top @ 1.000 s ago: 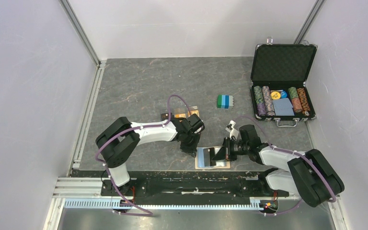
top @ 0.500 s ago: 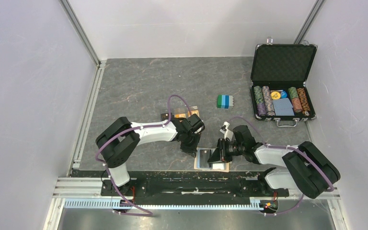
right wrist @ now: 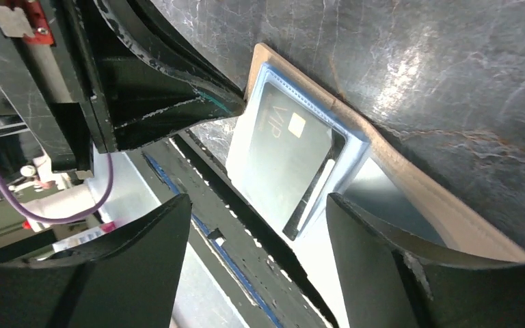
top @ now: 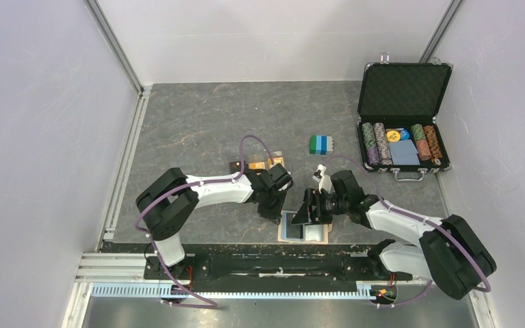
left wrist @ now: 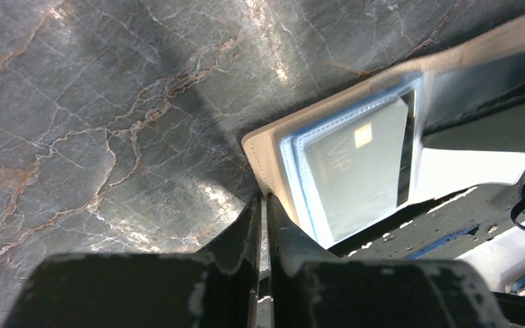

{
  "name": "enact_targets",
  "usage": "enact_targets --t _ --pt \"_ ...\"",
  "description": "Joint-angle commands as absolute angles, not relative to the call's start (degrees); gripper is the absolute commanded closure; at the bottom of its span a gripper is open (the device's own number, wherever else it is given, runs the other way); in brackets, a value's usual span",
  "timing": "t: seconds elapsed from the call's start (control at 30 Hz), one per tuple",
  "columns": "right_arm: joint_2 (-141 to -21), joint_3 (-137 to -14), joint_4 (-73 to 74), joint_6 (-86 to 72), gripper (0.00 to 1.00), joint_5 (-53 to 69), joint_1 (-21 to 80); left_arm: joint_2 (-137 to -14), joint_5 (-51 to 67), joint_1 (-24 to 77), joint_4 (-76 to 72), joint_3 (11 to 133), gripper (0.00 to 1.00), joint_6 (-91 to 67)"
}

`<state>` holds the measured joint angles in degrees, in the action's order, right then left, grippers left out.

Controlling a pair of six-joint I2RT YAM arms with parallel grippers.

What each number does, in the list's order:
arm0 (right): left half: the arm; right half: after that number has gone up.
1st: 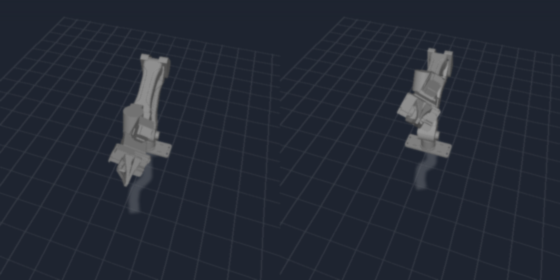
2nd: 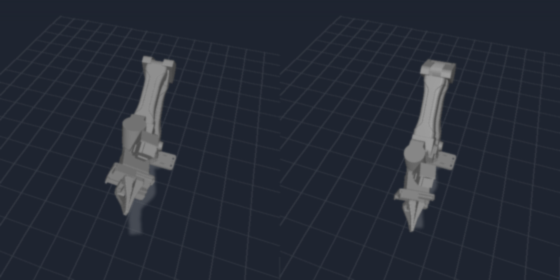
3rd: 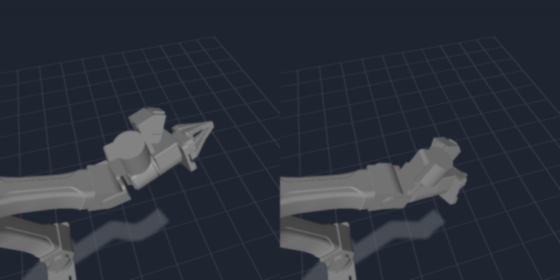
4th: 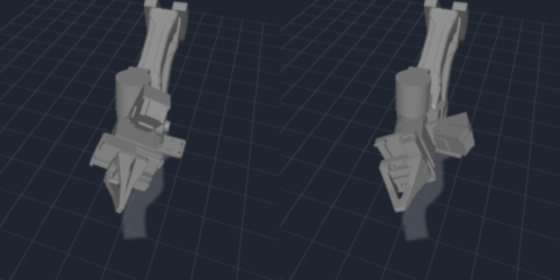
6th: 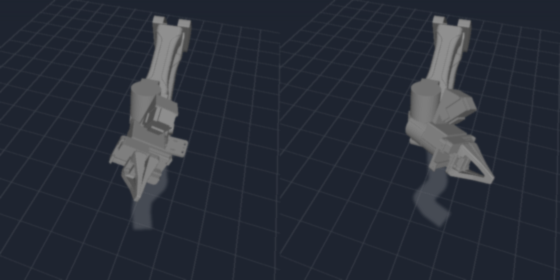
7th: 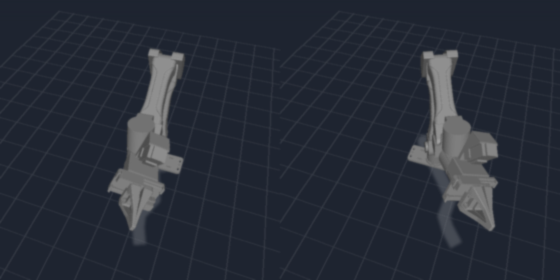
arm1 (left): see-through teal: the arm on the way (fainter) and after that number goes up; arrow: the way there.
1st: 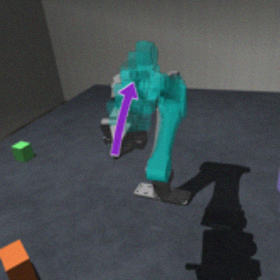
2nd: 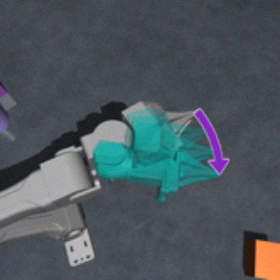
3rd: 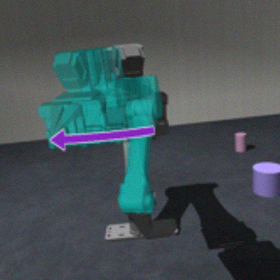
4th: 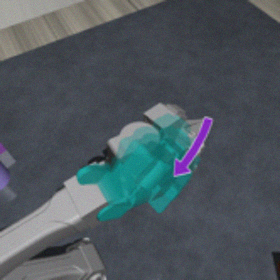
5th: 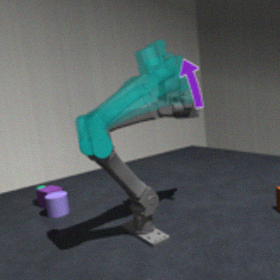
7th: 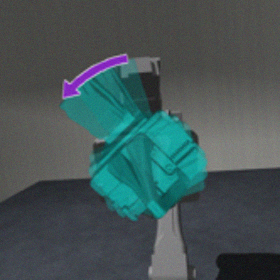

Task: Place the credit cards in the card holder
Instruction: Insert the credit card into the card holder, then turn over the card slot in the card holder.

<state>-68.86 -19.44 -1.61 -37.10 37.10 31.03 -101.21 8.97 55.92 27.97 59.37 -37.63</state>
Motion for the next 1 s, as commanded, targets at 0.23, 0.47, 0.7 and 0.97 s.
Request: enact_targets --t 0.23,0.47,0.7,0.97 --pt "-64.5 -24.0 11.7 -28.4 0.32 30.1 31.0 -93.3 2.4 56.5 28.9 58.4 0.61 -37.9" --pt "-66.0 -23.2 9.8 -27.7 0.55 30.7 31.0 -91.9 9.1 56.1 22.6 57.7 0.55 -40.5" --pt "-69.1 -19.8 1.3 -30.7 0.66 35.0 31.0 -95.5 15.4 55.3 17.2 55.7 0.63 -42.6" --pt "-72.1 -18.8 0.4 -30.0 0.75 34.9 31.1 -98.2 18.9 54.1 13.4 54.4 0.65 -43.4"
